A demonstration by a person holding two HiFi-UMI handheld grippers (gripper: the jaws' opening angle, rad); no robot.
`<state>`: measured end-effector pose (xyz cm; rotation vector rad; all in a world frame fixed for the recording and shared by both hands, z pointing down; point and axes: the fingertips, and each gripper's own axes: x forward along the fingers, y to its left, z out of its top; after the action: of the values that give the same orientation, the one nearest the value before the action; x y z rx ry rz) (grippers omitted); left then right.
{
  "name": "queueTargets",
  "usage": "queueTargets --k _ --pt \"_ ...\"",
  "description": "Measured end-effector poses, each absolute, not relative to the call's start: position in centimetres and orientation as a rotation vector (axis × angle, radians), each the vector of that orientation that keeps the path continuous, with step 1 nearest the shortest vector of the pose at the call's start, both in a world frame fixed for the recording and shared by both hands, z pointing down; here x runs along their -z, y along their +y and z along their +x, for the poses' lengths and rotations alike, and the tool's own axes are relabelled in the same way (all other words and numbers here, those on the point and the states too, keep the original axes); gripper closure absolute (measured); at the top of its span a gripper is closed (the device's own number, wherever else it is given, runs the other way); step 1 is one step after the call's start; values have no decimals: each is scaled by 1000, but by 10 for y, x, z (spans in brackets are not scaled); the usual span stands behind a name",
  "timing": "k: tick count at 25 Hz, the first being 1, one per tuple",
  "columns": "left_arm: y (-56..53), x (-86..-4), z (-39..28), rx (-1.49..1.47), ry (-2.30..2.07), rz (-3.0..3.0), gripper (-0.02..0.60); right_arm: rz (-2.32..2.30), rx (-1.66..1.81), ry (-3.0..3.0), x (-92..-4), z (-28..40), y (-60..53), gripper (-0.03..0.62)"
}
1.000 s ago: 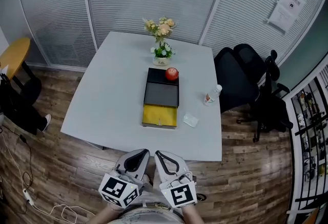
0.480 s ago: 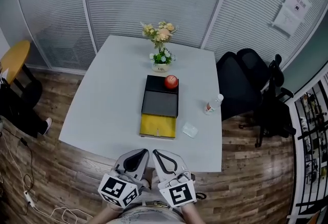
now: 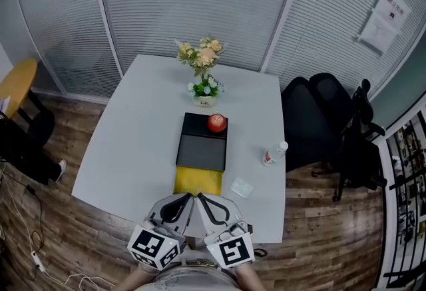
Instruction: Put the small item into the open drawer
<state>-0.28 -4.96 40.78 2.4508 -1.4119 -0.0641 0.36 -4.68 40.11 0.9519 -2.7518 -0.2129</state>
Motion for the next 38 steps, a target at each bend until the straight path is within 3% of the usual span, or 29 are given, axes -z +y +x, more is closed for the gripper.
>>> queueTargets --k 17,38 --pt "-114 -419 15 48 -1458 2383 584 869 211 -2779 -405 28 -111 592" --pt "-94 -429 -2 15 -1137 2544 584 1127 236 -2640 -415 8 -80 592"
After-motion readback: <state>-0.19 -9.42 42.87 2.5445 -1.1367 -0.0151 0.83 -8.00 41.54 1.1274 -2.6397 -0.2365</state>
